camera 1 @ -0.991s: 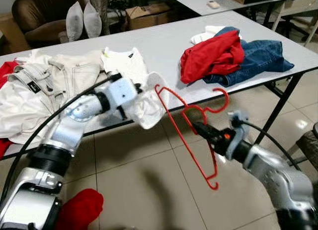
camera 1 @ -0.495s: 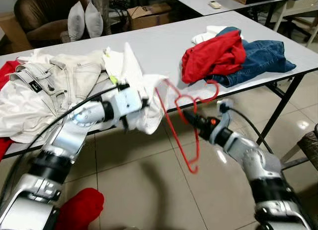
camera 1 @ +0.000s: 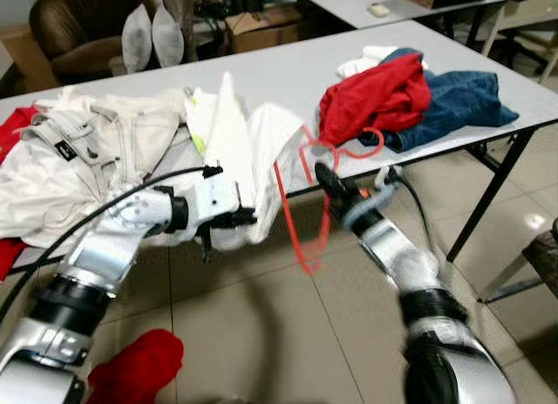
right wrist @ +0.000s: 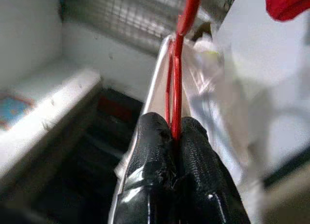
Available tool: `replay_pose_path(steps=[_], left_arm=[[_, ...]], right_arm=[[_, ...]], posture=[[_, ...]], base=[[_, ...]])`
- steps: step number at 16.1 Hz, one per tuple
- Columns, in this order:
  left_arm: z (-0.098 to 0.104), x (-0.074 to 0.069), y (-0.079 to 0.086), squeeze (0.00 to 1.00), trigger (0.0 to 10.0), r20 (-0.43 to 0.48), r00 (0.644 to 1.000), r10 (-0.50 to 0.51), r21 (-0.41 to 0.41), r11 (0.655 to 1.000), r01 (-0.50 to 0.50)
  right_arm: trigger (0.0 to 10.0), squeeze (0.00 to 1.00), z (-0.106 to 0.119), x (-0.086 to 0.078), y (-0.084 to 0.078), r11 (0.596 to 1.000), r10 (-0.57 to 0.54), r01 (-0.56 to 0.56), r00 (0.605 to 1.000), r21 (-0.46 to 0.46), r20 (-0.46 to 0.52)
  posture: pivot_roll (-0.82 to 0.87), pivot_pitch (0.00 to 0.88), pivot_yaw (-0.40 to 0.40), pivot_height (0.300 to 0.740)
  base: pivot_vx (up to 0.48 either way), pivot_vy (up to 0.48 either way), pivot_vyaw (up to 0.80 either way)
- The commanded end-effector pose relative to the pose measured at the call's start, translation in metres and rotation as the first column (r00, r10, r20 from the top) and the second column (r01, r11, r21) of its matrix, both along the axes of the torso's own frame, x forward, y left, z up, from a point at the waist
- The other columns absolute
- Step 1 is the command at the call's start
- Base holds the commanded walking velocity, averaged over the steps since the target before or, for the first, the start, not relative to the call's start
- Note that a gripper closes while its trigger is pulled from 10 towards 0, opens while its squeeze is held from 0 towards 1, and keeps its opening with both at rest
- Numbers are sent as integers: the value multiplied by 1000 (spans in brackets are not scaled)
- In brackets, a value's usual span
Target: Hang hanger
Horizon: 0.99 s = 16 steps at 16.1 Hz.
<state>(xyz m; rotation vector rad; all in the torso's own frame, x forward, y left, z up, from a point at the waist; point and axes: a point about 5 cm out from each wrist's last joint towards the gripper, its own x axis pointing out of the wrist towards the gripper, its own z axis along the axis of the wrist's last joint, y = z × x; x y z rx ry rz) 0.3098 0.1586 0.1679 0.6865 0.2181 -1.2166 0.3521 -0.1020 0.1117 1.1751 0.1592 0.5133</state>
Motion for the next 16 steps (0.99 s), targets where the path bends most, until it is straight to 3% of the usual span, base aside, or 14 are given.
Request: replay_pose_path(steps=[1, 6, 9, 10, 12, 16], left_arm=[[0, -7, 0, 0, 0, -56, 997, -62, 14, 998, 63], [7, -20, -14, 0, 0, -154, 970, -189, -16, 982, 189], [1, -20, -20, 0, 0, -139, 966, -219, 50, 972, 228], [2, -21, -22, 0, 0, -146, 961, -233, 40, 970, 241], [16, -23, -35, 0, 0, -140, 955, -263, -96, 963, 251], [30, -27, -58, 0, 0, -134, 942, -309, -252, 930, 269]], right_arm=[[10000, 0, 10, 8, 1, 995, -70, 70, 998, 72, 1], [10000, 0, 17, 20, 21, 980, -123, 129, 991, 149, -47], [10000, 0, 22, 22, 29, 960, -129, 141, 989, 241, -67], [10000, 0, 22, 24, 28, 964, -139, 150, 988, 221, -66], [10000, 0, 21, 25, 29, 978, -145, 153, 987, 140, -62], [10000, 0, 19, 24, 41, 993, -118, 119, 991, 18, -61]], posture=[[-64, 0, 107, 740], [-29, 0, 120, 740], [-28, 0, 122, 740], [-34, 0, 125, 740], [-36, 0, 125, 740], [-40, 0, 124, 740]], base=[[0, 0, 0], [0, 0, 0], [0, 0, 0], [0, 0, 0], [0, 0, 0], [0, 0, 0]])
